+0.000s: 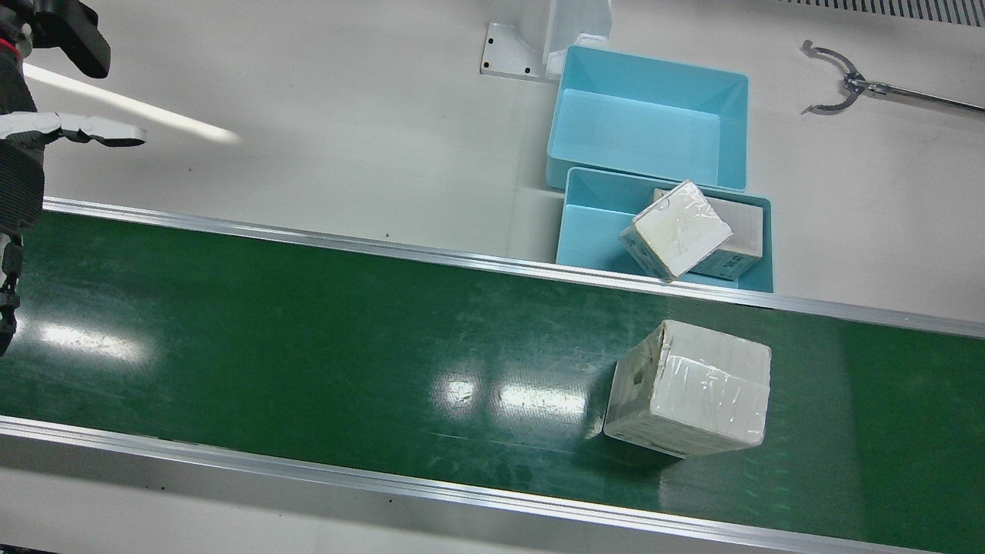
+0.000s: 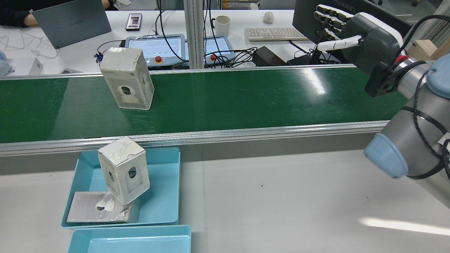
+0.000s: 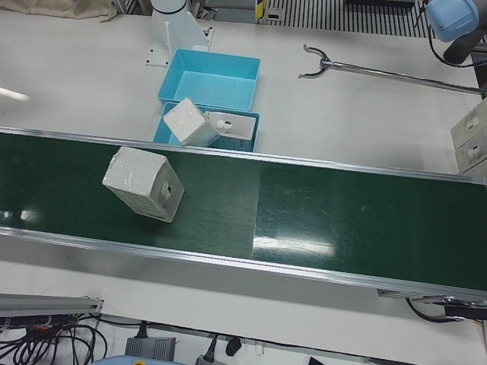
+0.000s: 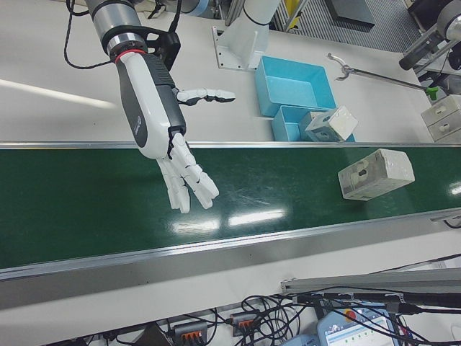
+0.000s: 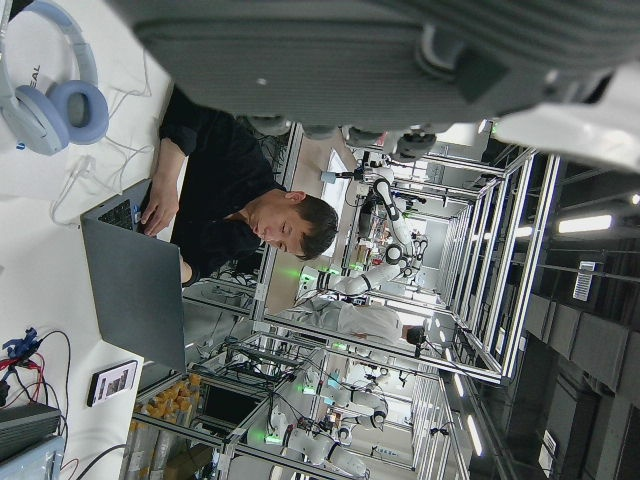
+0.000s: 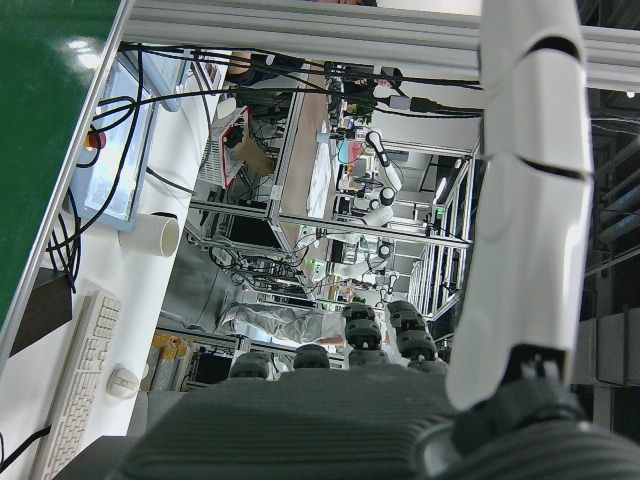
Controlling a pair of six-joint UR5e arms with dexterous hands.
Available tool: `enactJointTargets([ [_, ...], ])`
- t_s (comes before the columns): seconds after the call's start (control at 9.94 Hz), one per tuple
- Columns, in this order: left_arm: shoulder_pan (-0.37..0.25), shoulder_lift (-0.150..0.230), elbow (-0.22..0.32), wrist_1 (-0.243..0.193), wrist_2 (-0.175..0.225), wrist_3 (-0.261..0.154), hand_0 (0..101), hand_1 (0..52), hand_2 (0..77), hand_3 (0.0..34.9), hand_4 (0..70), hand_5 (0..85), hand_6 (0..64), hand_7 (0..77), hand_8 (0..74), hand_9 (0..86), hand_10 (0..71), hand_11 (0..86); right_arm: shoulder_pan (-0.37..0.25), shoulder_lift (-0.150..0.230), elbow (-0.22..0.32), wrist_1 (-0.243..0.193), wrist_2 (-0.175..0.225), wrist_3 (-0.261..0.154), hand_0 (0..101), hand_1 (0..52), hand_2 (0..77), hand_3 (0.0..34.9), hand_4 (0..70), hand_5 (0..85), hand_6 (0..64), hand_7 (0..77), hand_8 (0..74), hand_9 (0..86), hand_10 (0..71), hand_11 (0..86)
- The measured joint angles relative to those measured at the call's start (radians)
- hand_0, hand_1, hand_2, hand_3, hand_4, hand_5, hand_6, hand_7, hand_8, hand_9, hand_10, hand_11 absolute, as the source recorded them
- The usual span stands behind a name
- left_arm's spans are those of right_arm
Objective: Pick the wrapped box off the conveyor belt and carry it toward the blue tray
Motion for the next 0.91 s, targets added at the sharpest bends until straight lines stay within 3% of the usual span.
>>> enactJointTargets([
  [0.91, 0.000, 0.000, 0.000, 0.000, 0.000, 0.000, 0, 0.0, 0.5, 0.0, 0.0, 1.1, 0.0, 0.0, 0.0, 0.0, 0.0, 0.0, -0.017, 0.016, -0.016, 0.003, 0.000, 0.001, 47, 13.1, 12.5, 6.7, 3.8, 9.3, 0.0, 1.6, 0.0, 1.6, 0.5, 1.1],
])
